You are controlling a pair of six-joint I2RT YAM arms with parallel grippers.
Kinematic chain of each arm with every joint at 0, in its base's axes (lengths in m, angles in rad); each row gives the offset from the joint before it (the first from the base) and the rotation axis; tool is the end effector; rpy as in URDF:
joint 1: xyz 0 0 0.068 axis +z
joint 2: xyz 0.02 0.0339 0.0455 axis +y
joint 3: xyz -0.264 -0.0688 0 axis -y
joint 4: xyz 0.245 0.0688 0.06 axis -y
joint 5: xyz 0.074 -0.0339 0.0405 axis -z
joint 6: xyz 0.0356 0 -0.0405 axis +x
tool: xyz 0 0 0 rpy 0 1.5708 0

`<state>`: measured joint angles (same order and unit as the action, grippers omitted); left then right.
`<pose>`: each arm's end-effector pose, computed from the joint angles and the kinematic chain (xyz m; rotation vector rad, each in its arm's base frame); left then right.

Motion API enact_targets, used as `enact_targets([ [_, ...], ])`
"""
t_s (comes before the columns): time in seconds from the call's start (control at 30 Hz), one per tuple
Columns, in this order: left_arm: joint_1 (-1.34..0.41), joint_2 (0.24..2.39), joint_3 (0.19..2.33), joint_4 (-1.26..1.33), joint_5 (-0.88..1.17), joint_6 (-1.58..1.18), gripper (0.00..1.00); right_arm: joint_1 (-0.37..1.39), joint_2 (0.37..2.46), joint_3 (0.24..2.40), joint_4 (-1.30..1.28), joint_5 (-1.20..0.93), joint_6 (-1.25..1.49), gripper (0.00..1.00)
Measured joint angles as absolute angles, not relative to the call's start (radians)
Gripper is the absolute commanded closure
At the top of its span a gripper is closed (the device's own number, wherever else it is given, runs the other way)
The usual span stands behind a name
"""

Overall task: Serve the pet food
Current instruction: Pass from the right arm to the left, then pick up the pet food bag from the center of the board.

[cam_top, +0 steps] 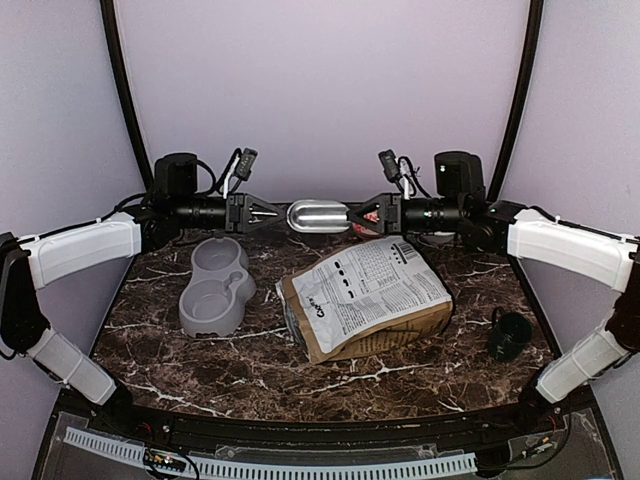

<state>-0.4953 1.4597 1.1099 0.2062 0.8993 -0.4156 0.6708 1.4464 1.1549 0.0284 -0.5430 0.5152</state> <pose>0.2829 -0.1845 0.3345 0.7934 1.7044 -1.4125 0.2549 0.2258 0.3353 -0.5705 1.9262 1.2949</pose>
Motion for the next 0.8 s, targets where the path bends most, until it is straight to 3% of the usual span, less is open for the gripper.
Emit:
enact_targets([
  [0.4,-0.491,1.449,1.164,0.031,0.756,-0.299,1.0,0.773,1.427,1.143,-0.108,-0.368,0.433,0.46],
  [0.8,-0.486,1.253,1.114,-0.125,0.558,-0.227,1.0,0.905,1.517,1.209,-0.181,-0.229,0.367,0.45],
])
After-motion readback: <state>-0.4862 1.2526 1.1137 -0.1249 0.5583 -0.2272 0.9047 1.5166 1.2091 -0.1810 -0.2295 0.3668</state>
